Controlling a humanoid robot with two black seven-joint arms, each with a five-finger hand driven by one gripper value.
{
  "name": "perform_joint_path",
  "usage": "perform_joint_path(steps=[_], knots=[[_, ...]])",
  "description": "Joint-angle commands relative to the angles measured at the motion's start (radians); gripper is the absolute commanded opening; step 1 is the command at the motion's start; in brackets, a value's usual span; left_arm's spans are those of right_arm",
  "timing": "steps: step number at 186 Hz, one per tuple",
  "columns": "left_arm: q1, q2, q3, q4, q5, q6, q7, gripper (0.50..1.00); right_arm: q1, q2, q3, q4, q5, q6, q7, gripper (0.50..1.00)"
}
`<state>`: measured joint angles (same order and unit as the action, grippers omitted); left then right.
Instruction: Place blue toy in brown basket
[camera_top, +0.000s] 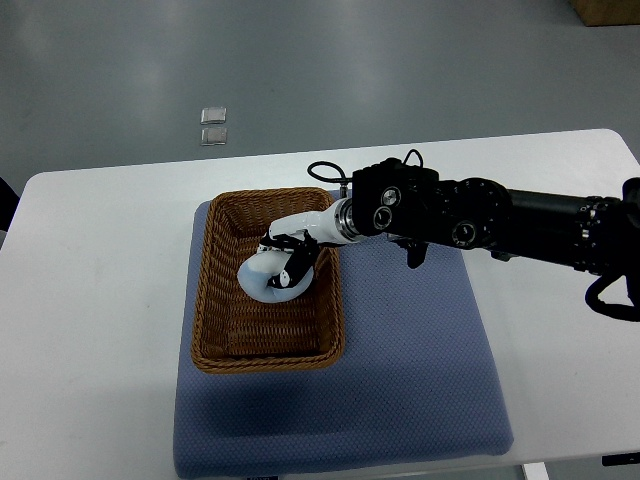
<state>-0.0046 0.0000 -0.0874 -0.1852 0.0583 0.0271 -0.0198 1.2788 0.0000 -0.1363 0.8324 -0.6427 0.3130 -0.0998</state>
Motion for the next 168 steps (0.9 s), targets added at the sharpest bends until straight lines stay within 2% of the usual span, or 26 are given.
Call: perform_joint_path(steps=[1,25,33,41,60,89,108,121,168], knots=[[0.0,0.0,0.0,0.0,0.0,-0.001,0.0,1.0,-0.009,0.0,0.001,-0.006,0.0,0.0,0.0,0.648],[0.0,0.0,0.0,-0.002,0.0,-0.001,0.0,1.0,-0.016,0.0,0.0,-0.009,-0.002,0.0,0.009,0.709],[0.0,0.0,0.0,0.0,0.0,-0.001,0.0,1.0,-0.016,0.0,0.0,-0.009,-0.002,0.0,0.012,0.74],[0.0,0.0,0.0,0.0,0.0,-0.001,0.0,1.0,-0.016,0.0,0.001,-0.009,-0.002,0.0,0.014,0.791],[0.0,0.0,0.0,0.0,0.0,-0.001,0.0,1.0,-0.015,0.0,0.004,-0.009,0.0,0.0,0.032,0.799],[0.0,0.0,0.0,0.0,0.0,0.001,0.0,1.0,-0.006,0.0,0.05,-0.009,0.009,0.012,0.046,0.854],[0.0,0.0,0.001,0.0,0.0,-0.001,0.0,1.0,-0.004,0.0,0.077,-0.009,0.012,0.017,0.046,0.86],[0.0,0.0,0.001,0.0,0.0,-0.001,0.0,1.0,-0.001,0.0,0.09,-0.006,0.014,0.017,0.048,0.899],[0.0,0.0,0.001,0.001,0.0,0.001,0.0,1.0,0.004,0.0,0.193,0.001,0.015,0.034,0.049,0.905]])
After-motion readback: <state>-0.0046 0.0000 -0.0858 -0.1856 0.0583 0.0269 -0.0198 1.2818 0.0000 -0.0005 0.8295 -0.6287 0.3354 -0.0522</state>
